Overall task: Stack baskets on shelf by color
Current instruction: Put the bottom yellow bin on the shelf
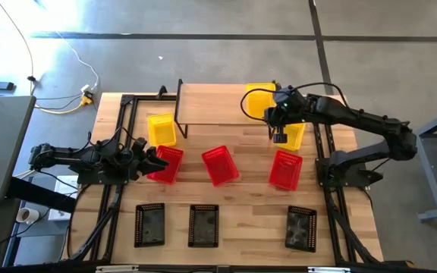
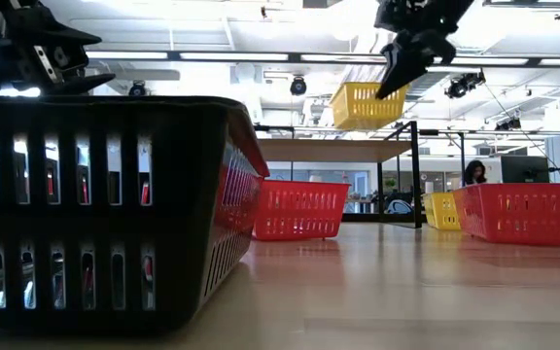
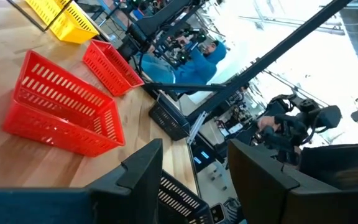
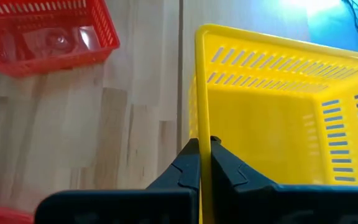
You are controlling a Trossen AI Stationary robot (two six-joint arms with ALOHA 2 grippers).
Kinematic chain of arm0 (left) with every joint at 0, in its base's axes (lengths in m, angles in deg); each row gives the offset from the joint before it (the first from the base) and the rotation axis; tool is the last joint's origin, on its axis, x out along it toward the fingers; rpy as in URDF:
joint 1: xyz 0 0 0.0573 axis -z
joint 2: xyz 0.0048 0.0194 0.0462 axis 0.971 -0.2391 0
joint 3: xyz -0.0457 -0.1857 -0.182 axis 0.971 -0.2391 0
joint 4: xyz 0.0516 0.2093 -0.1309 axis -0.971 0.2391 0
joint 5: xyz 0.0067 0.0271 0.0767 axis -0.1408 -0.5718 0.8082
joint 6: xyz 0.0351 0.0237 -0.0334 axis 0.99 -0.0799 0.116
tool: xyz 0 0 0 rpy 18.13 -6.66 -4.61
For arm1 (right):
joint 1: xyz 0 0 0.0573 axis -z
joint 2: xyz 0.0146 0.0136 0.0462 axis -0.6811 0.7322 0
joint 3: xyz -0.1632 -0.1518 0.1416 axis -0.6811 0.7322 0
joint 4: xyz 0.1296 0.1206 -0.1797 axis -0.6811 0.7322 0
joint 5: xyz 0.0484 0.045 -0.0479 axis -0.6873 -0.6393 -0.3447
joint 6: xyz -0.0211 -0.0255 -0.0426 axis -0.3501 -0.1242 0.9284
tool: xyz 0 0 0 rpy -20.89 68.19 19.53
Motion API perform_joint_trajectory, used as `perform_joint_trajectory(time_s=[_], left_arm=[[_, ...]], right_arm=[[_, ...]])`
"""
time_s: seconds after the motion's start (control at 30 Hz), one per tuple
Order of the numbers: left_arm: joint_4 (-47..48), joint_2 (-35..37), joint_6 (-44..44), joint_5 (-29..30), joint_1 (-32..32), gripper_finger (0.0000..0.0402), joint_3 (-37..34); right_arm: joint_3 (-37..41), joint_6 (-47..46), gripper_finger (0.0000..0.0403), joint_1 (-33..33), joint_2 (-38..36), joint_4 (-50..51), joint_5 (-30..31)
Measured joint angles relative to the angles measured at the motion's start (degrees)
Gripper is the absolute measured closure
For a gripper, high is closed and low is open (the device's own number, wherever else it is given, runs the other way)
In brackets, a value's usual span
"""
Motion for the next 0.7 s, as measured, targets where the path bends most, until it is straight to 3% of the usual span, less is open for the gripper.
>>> perform_joint_trajectory(time_s=[0.33, 0.7], left_arm=[[0.0, 0.0, -0.1, 2.9, 0.0, 0.0232, 0.0], [0.0, 0.0, -0.3, 3.1, 0.0, 0.0232, 0.0]], right_arm=[[6.1, -0.1, 0.0403, 2.8, 0.0, -6.1, -1.7], [6.4, 1.4, 0.0403, 3.7, 0.2, -7.3, -1.9]])
